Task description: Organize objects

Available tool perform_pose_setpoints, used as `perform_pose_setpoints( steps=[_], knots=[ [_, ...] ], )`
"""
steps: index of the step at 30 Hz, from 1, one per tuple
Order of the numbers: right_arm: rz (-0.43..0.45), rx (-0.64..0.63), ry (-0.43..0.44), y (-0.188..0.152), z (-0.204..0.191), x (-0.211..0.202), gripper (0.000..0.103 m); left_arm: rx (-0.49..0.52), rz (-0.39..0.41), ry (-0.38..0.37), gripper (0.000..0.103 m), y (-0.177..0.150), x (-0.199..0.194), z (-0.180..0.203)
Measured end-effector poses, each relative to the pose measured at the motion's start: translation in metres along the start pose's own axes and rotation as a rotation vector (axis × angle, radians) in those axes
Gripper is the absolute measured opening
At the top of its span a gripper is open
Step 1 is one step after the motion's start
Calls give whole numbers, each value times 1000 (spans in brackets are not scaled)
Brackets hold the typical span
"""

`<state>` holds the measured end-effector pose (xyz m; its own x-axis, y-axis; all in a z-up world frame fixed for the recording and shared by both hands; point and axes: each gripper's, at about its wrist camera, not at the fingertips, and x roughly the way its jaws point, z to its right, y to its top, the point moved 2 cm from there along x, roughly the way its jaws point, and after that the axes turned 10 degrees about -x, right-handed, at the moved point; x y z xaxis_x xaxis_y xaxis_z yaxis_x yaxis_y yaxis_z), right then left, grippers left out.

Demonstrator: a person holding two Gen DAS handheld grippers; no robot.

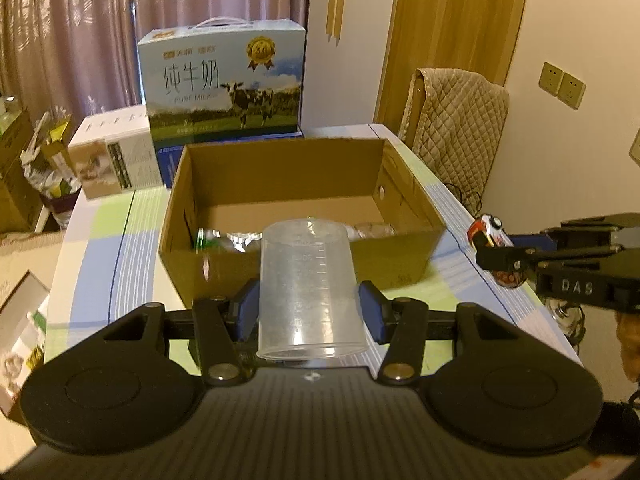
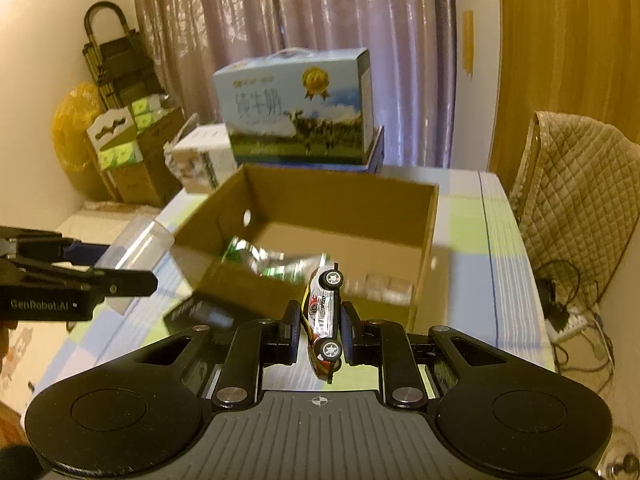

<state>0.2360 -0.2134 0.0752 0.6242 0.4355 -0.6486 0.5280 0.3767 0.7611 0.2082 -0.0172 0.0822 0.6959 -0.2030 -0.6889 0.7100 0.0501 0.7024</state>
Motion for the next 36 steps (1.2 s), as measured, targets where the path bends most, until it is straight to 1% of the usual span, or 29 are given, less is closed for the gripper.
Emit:
perform_pose_setpoints(
  steps=[4, 7, 14, 19, 23, 24, 25, 26, 30, 36],
  knots=[
    [11, -5, -4, 25, 13, 21, 17, 2, 6, -2, 48, 30, 18, -4],
    [7, 2, -9, 37, 23, 36, 17, 10, 12, 6, 48, 49, 32, -6],
    [-22, 19, -13, 47, 43, 68, 17, 14, -4, 12, 48, 71, 68, -13],
    [-35, 39, -18, 50, 53, 88, 17, 27, -17, 11, 48, 79, 92, -13],
    [-37, 67, -3, 50, 58, 101, 17, 14, -13, 22, 48, 84, 110, -14],
    [-43, 72, -6, 49, 60, 104, 17, 7, -7, 23, 49, 86, 115, -15],
    [-47, 79, -7, 48, 61, 106, 17, -2, -8, 23, 53, 87, 119, -15],
    [-49, 83, -5, 48, 62, 108, 17, -10, -12, 25, 53, 88, 122, -16],
    [-61, 83, -5, 42, 64, 109, 17, -10, -5, 12, 54, 86, 122, -18],
    [-50, 88, -14, 44, 65, 109, 17, -23, -6, 18, 55, 77, 117, -28]
  ],
)
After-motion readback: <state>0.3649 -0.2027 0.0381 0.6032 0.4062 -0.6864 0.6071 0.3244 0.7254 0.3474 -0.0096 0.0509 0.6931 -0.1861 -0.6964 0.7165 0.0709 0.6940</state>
